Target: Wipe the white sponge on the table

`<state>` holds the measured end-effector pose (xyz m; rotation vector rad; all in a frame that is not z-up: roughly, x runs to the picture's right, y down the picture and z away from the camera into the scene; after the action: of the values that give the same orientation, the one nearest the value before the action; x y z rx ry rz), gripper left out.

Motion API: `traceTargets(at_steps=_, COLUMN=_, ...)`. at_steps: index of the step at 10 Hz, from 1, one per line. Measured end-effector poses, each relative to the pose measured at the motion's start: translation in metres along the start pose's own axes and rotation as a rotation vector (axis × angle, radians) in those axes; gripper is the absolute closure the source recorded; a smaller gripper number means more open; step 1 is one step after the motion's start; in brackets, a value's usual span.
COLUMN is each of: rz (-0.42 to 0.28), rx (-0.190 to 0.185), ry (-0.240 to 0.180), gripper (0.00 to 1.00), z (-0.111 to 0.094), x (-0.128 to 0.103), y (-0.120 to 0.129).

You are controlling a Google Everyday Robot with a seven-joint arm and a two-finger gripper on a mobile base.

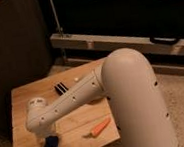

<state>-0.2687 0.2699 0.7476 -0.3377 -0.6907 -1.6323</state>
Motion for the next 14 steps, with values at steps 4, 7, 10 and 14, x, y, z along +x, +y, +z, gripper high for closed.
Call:
traceTargets(at_steps=4, rz=-0.015, rx=-0.019, ry=-0.02, gripper=0.34, z=0.01, x=-0.004, y=0.005)
traceTargets(at_steps=7, rz=-0.013, rx=-0.024, ry=-0.024, gripper=0.34, z=0.012, x=-0.004, y=0.008)
traceTargets(at_steps=10, rz=-0.015, rx=-0.037, ry=-0.033, gripper=0.34, z=0.015, x=-0.006, y=0.007)
traceTargets(at_steps=14, rz=-0.008, rx=-0.051, ry=-0.04, gripper=0.34, z=0.018, x=-0.008, y=0.005)
